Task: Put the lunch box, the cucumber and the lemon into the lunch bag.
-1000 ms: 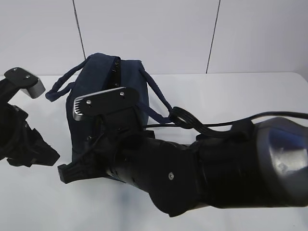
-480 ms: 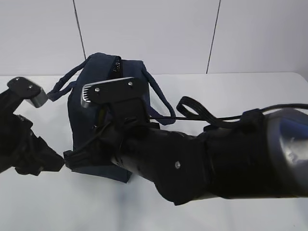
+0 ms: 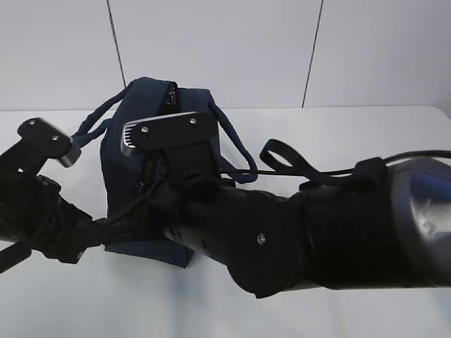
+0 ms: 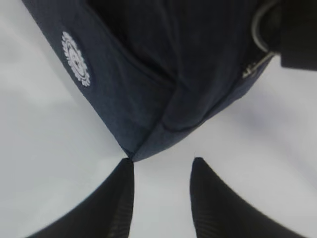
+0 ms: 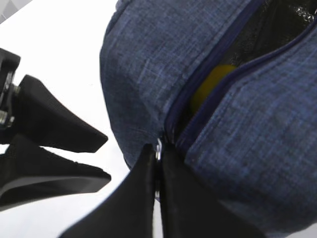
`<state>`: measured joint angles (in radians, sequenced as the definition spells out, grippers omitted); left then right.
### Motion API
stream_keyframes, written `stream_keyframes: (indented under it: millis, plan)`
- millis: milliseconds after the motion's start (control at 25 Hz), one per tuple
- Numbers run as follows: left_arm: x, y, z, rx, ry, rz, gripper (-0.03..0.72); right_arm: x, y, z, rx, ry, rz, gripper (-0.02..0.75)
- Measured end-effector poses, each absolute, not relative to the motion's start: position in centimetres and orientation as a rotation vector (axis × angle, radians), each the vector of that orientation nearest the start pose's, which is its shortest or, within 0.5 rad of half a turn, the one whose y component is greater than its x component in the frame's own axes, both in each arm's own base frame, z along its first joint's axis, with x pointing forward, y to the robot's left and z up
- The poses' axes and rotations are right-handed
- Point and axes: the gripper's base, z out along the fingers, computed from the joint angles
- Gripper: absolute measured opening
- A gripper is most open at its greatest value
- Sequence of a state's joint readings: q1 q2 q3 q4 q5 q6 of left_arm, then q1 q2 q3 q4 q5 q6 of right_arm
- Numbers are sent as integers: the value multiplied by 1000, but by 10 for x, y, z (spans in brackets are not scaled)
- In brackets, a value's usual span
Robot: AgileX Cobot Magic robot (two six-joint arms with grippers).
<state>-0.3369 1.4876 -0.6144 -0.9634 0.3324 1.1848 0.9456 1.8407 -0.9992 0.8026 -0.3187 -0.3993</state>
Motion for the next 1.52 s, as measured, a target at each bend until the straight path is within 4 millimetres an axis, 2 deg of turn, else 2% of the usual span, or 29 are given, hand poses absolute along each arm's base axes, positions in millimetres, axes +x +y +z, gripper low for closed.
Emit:
stream_keyframes:
  millis: [360, 720, 800, 960, 1040, 1520]
  plan:
    - [235, -115, 175, 804, 2361, -396, 275, 243, 302, 184, -463, 2084, 559, -13]
    - [243, -122, 160, 783, 2348, -468, 272, 243, 301, 187, -458, 2078, 565, -13]
    - [243, -123, 160, 781, 2333, -473, 238, 243, 301, 187, -458, 2078, 565, -13]
    - [246, -124, 156, 763, 2334, -482, 68, 243, 301, 187, -457, 2078, 565, -13]
    - [246, -124, 153, 760, 2341, -484, 20, 243, 301, 187, -457, 2078, 565, -13]
    - [246, -125, 153, 746, 2344, -506, 2, 243, 299, 202, -433, 2035, 580, -13]
